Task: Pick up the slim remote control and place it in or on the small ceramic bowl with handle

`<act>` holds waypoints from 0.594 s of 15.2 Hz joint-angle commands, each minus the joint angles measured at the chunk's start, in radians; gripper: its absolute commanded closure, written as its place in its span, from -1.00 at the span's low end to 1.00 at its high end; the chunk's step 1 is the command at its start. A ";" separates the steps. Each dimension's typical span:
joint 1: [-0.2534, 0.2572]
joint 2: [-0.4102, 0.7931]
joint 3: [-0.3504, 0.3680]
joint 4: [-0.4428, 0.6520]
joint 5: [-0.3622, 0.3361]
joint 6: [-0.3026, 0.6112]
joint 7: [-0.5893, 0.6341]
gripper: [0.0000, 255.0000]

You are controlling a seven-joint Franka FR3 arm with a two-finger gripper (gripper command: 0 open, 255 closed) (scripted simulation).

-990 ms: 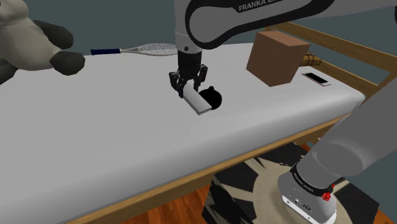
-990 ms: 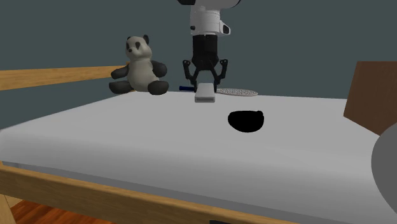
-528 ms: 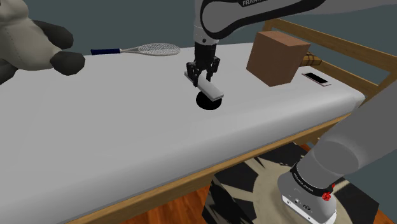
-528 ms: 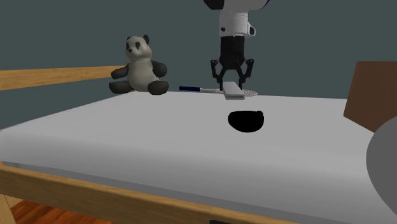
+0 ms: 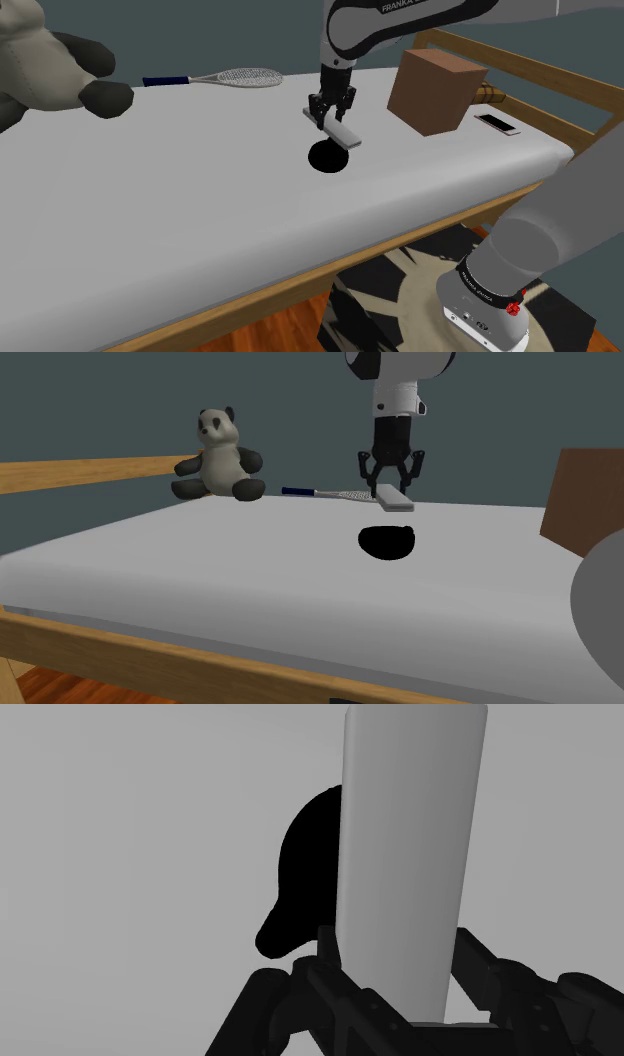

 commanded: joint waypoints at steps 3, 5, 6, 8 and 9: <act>0.001 0.011 0.002 -0.043 -0.003 0.054 0.004 1.00; 0.001 0.020 0.004 -0.062 -0.006 0.081 0.007 1.00; 0.001 0.025 0.004 -0.070 -0.008 0.095 0.008 1.00; 0.002 0.035 0.005 -0.087 -0.011 0.121 0.011 1.00; 0.002 0.040 0.006 -0.096 -0.013 0.135 0.013 1.00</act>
